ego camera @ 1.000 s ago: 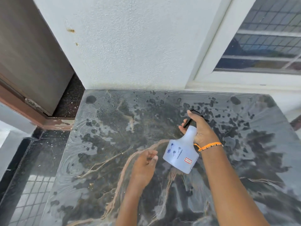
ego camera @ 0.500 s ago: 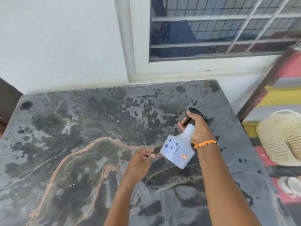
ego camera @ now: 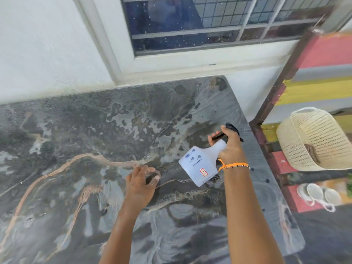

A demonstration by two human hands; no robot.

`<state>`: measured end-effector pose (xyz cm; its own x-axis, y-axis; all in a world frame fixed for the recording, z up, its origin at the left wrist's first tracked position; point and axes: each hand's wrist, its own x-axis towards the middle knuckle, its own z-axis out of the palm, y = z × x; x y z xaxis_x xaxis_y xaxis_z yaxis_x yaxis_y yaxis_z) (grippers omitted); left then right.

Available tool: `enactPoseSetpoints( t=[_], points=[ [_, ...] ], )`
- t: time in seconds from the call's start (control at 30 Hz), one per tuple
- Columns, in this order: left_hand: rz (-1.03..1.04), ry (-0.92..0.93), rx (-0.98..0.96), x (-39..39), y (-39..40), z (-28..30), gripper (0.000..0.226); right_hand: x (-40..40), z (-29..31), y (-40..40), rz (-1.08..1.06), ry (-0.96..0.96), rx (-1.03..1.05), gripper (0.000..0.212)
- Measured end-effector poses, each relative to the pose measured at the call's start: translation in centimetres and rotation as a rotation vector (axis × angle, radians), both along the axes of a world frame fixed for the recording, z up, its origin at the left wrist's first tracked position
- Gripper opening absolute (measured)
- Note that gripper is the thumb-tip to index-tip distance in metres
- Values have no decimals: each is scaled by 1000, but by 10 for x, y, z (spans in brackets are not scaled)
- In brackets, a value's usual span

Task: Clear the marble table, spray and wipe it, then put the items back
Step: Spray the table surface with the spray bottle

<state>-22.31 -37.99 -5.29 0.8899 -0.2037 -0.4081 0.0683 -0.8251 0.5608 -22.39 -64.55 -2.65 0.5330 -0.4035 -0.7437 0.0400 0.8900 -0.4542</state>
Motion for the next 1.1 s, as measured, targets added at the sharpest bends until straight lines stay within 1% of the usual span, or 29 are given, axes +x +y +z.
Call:
enactPoseSetpoints(
  t=[0.07, 0.13, 0.17, 0.27, 0.3, 0.4, 0.43, 0.53, 0.6, 0.67, 0.73, 0.83, 0.9, 0.97, 1.1],
  points=[
    [-6, -10, 3, -2, 0, -1, 26, -7, 1, 0, -29, 39, 13, 23],
    [-3, -16, -20, -4, 1, 1, 23, -15, 5, 5, 15, -1, 29, 23],
    [9, -12, -63, -5, 2, 4, 20, -18, 9, 10, 65, -42, 29, 24],
    [90, 72, -255, -4, 5, 21, 20, -27, 18, 31, 268, -100, -31, 27],
    [99, 73, -280, -3, 10, 27, 21, -29, 20, 43, 348, -104, -48, 28],
    [129, 46, -327, -3, 36, 36, 12, -37, 25, 90, 574, -134, -81, 35],
    [144, 42, -343, -4, 48, 36, 13, -39, 26, 108, 649, -131, -95, 32],
    [228, 17, -335, -20, 95, 33, 28, -47, 28, 173, 851, -110, -80, 22],
    [280, 17, -349, -36, 130, 32, 27, -53, 28, 219, 970, -112, -59, 20],
    [342, 13, -320, -57, 170, 30, 31, -61, 30, 269, 1132, -104, -82, 18],
    [421, -19, -231, -79, 215, 26, 43, -70, 29, 317, 1289, -94, -108, 17],
    [499, -149, -79, -112, 274, 22, 60, -83, 23, 376, 1448, -89, -115, 18],
    [525, -191, 40, -134, 309, 20, 71, -92, 18, 409, 1517, -82, -100, 21],
    [539, -204, 119, -154, 338, 17, 77, -99, 13, 434, 1574, -73, -109, 23],
    [479, -255, 118, -176, 368, 7, 81, -113, 10, 471, 1623, -24, -162, 19]
  ],
)
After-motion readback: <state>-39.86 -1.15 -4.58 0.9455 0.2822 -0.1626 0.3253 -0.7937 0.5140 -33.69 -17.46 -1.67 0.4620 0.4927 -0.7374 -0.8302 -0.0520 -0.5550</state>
